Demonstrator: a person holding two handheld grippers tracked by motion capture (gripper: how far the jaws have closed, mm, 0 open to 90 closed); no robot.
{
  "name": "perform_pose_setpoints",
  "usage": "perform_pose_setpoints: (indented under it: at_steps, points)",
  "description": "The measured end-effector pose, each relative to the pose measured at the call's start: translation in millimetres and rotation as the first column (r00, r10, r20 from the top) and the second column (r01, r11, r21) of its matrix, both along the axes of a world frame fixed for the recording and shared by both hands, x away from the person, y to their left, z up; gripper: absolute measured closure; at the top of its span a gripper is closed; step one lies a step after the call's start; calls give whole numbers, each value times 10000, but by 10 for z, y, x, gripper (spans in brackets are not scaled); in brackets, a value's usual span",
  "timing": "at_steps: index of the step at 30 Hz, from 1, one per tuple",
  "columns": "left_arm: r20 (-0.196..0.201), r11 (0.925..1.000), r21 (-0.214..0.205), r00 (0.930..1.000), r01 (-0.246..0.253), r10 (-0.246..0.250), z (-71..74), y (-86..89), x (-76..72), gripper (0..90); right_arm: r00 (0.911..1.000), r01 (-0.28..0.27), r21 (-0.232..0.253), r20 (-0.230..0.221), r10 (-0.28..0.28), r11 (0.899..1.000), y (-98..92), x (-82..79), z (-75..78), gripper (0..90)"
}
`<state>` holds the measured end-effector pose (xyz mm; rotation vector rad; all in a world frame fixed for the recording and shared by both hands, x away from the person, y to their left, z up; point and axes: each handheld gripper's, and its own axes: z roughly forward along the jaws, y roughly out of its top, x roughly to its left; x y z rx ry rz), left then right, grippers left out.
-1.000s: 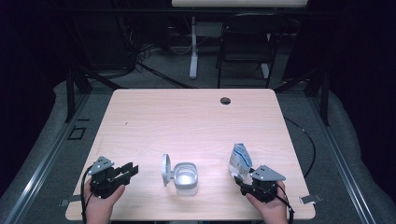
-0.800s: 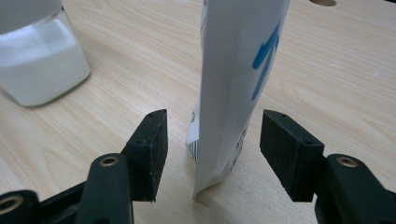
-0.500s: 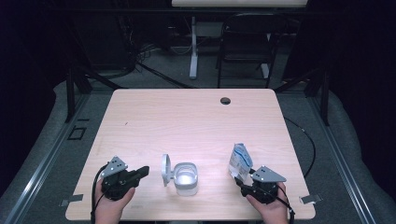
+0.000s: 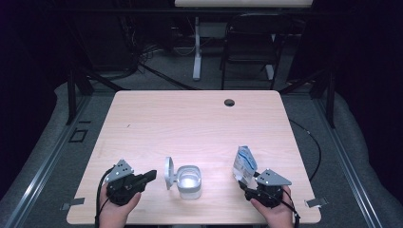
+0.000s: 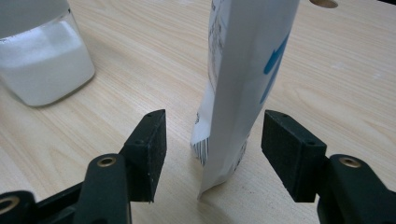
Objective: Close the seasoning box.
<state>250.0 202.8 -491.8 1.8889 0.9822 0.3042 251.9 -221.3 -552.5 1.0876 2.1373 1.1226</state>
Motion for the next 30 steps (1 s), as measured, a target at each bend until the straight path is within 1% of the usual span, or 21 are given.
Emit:
perform_pose_setpoints:
  at_steps: [4,6,9,13,19,30]
  points:
    - [21,9999,7,9999,124,-124,21,-27,-15,900,10000,8,59,-28,-7,10000,-5,1,-3,405]
    - [64,9998,-85,9998,177,-176,28,-37,-22,900,10000,7,69,-1,-7,10000,-5,-2,0,405]
    - [114,9997,-91,9997,239,-238,44,-51,-35,900,10000,-9,67,3,9,10000,4,-3,1,405]
    - [116,9996,-41,9995,291,-291,57,-70,-47,900,10000,-28,13,2,28,10000,20,-2,-7,405]
    - [154,9994,-97,9993,347,-346,68,-89,-59,900,10000,-66,7,-69,66,10000,23,1,-12,405]
    - [191,9983,24,9981,581,-581,70,-180,-73,900,9999,-66,5,-141,66,10000,14,9,-27,405]
